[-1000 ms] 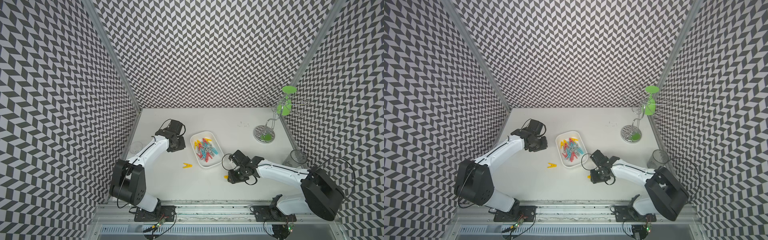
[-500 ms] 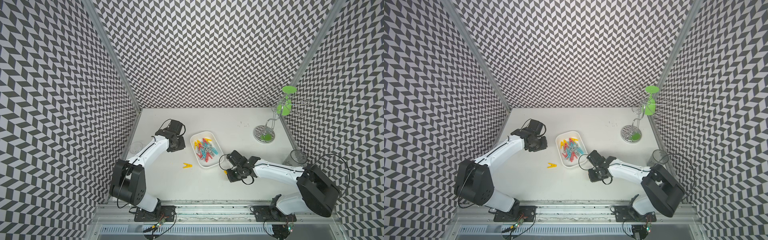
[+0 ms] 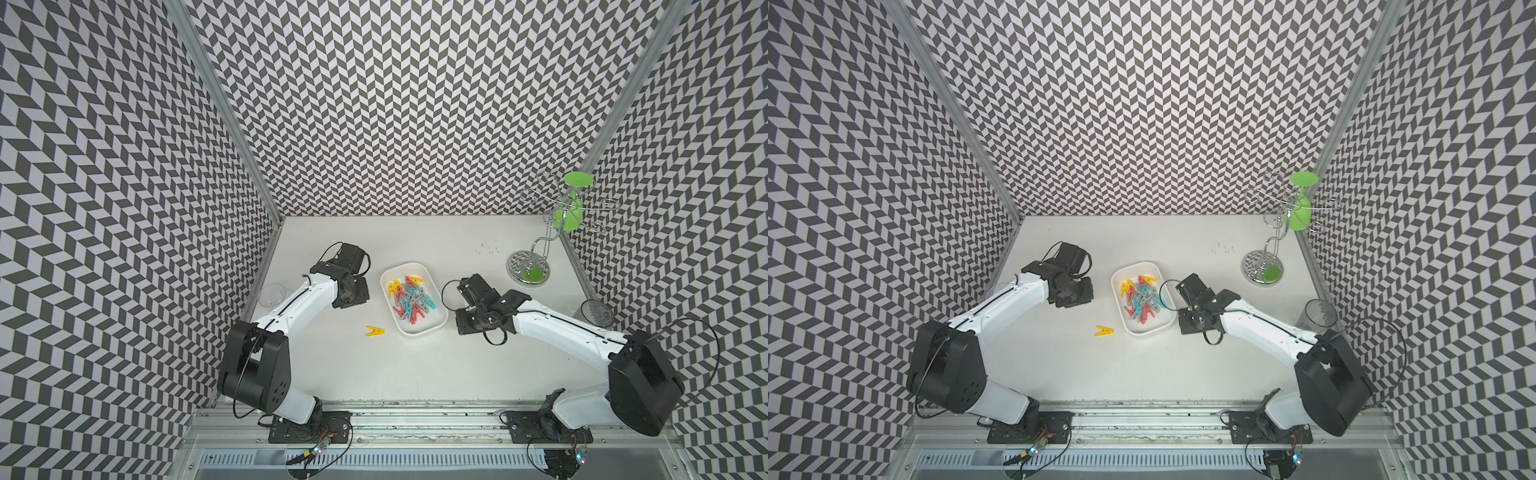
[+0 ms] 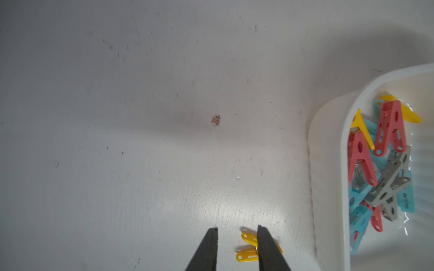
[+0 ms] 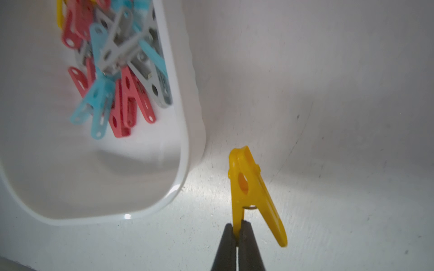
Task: Put the clothespins into the storage box
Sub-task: Place the clothespin in the storage box.
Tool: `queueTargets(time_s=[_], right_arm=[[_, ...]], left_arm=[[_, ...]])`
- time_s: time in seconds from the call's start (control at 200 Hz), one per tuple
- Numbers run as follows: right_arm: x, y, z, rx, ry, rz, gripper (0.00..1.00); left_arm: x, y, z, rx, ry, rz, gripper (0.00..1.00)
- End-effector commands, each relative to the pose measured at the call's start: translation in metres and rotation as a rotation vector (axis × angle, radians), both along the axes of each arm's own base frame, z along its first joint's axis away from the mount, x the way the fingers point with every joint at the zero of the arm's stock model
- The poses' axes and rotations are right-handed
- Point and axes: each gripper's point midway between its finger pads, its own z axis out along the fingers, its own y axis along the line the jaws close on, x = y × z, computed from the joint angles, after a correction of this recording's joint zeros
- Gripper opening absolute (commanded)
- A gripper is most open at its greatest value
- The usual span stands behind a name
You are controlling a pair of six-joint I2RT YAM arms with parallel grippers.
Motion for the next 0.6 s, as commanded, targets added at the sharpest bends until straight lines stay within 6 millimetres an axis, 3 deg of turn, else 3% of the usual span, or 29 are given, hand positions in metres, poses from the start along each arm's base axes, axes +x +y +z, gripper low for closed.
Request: queueTargets(time_s=[0.0, 0.13, 0.32, 0.426, 0.591], right_arm=[[0.028, 0.023, 0.027, 0.026, -0.078, 0.064, 0.06], [0.048, 0.061, 0.037, 0.073, -0.104, 0.142, 0.06], [0.058, 0.106, 0.029, 0.103, -0.094, 0.224, 0.07], [0.058, 0.117, 0.008, 0.109, -0.055, 0.238, 0.07], [0.061, 0.117, -0.022, 0.073, -0.021, 0.233, 0.09]], left_arm=[[-0.011, 0.000, -0.001, -0.011, 0.010, -0.005, 0.33], [-0.023, -0.007, -0.018, -0.048, 0.061, -0.009, 0.33], [-0.037, -0.012, -0.029, -0.081, 0.090, 0.003, 0.34], [-0.044, -0.015, -0.034, -0.072, 0.102, -0.006, 0.35], [-0.054, -0.019, -0.043, -0.063, 0.117, -0.017, 0.36]])
